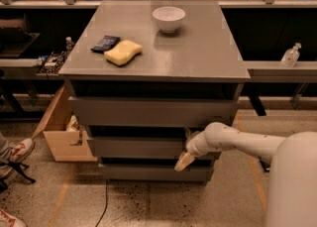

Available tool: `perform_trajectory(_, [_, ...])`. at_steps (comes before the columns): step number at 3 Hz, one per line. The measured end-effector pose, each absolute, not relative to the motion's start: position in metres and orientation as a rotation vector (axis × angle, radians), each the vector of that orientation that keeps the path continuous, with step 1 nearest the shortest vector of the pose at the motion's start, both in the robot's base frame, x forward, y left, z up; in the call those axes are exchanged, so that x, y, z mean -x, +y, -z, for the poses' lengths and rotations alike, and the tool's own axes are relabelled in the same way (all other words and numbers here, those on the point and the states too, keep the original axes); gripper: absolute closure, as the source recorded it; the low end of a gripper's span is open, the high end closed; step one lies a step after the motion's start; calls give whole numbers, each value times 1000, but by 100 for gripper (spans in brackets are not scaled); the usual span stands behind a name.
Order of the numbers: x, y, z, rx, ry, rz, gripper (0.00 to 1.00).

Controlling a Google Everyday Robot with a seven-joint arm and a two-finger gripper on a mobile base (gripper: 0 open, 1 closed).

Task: Open middle drawer

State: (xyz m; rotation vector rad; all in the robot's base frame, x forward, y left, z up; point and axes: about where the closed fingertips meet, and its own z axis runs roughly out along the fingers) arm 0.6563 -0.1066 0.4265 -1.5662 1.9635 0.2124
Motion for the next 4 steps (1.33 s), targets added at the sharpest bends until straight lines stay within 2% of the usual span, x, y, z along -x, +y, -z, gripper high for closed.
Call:
perform_trajectory(1, [-655,-115,-414,1548,1998,-235,17])
perform_trajectory(4, [-646,-126,-424,1520,2019,-230,88])
